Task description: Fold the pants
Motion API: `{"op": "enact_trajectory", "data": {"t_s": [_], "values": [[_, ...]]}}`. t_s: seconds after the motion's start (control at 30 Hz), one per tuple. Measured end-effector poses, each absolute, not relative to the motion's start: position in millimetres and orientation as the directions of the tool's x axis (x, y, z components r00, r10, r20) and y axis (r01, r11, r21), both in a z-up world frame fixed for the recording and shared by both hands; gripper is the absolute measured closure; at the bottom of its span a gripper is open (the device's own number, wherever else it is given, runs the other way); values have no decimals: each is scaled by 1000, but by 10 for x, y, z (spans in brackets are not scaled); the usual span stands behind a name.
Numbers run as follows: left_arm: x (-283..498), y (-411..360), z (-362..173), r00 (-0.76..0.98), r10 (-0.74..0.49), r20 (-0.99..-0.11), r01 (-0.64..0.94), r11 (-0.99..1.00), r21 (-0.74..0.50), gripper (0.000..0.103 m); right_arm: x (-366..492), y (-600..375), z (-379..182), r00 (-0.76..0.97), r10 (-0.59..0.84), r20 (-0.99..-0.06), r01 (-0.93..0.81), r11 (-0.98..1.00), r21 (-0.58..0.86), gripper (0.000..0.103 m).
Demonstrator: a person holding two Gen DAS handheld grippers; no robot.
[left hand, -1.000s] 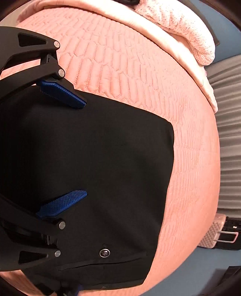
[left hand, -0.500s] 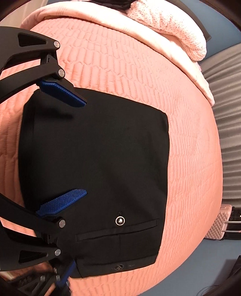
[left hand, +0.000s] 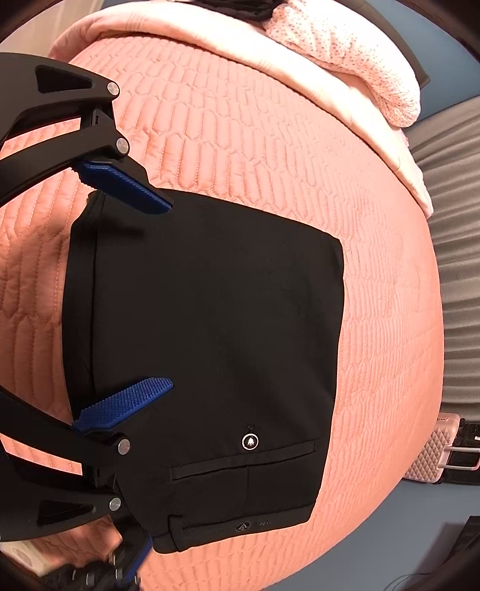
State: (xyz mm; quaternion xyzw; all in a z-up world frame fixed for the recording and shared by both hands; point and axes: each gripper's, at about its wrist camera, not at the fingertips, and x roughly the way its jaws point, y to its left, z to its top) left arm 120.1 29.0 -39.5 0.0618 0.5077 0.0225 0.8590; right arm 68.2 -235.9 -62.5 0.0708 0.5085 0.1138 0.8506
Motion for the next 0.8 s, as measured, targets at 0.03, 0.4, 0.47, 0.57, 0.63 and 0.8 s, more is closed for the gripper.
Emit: {"op": "enact_trajectory", "data": {"t_s": [0.03, 0.4, 0.47, 0.57, 0.63, 0.8], "values": [[1195, 298, -393, 481, 104, -871, 22, 991, 131, 15, 678, -2408, -713, 436, 283, -855, -104, 959, 265, 103], [1065, 431, -397, 480, 127, -868, 15, 988, 153, 15, 612, -2507, -402, 497, 282, -821, -84, 957, 278, 98], [1053, 497, -433, 471, 136, -872, 3, 988, 155, 14, 837, -2384, -639, 459, 276, -845, -82, 960, 269, 103], [1044, 677, -527, 451, 156, -879, -15, 986, 168, 13, 820, -2424, -375, 484, 278, -830, -48, 955, 292, 102], [1083, 773, -508, 455, 168, -875, -38, 985, 170, 14, 884, -2369, -150, 524, 289, -802, -83, 954, 289, 97], [1565, 746, -330, 519, 159, -840, -32, 986, 166, 14, 1496, -2090, 60, 568, 346, -746, -153, 936, 318, 97]]}}
